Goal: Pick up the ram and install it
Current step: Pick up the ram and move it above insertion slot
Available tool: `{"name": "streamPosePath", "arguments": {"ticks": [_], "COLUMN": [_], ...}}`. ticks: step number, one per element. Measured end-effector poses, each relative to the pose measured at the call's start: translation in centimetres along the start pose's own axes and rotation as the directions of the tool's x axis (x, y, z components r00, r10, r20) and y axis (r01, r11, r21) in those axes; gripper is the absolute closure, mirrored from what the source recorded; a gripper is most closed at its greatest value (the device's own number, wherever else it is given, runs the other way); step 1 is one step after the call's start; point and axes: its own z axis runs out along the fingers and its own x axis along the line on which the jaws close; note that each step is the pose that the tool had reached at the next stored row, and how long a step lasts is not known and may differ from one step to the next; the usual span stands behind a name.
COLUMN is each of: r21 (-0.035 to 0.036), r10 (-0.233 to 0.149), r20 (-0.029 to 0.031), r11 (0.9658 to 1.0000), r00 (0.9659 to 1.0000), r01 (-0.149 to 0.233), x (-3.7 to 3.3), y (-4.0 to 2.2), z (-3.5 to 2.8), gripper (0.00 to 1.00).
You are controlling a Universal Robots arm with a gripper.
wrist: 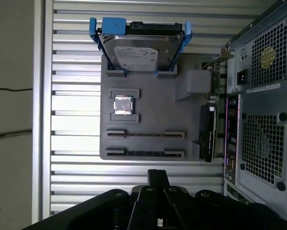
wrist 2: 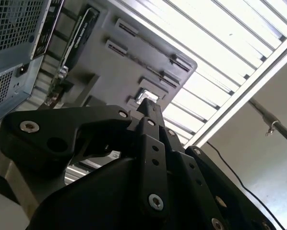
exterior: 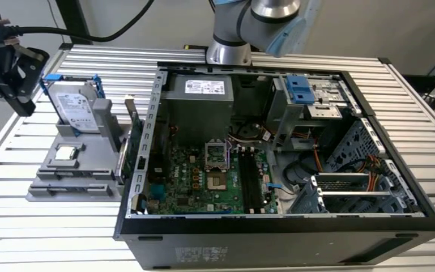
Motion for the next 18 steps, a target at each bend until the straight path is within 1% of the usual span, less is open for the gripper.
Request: {"name": "streamPosePath", "arguments": {"ticks": [2,3,5,8,10,12,15,18], "r21": [-0.0001,-0.0004,-0.0012,-0.0028,-0.0039,-0.005,-0.0065,-0.008], "r10": [-0.003,-0.014,-0.049,-0.104,-0.14,-0.175,-0.223,-0.265], "r20": [-0.0001,-0.0007,-0.0023,-0.0048,-0.0065,-0.0081,-0.0102,-0.012], "r11": [1.0,0.9999,0.9988,0.9946,0.9901,0.9845,0.9748,0.9642], "r00": [1.0,0.9999,0.9988,0.9946,0.9901,0.9845,0.9748,0.9642], "r01": [0.003,0.014,0.049,0.104,0.14,0.175,0.223,0.265], "x": [0.02,0.02,0.02,0.02,0.02,0.02,0.02,0.02], "y": [0.0,0.0,0.0,0.0,0.0,0.0,0.0,0.0], "z": [0.0,0.0,0.0,0.01,0.01,0.0,0.0,0.0], "gripper": [1.0,1.0,1.0,1.0,1.0,1.0,1.0,1.0]}}
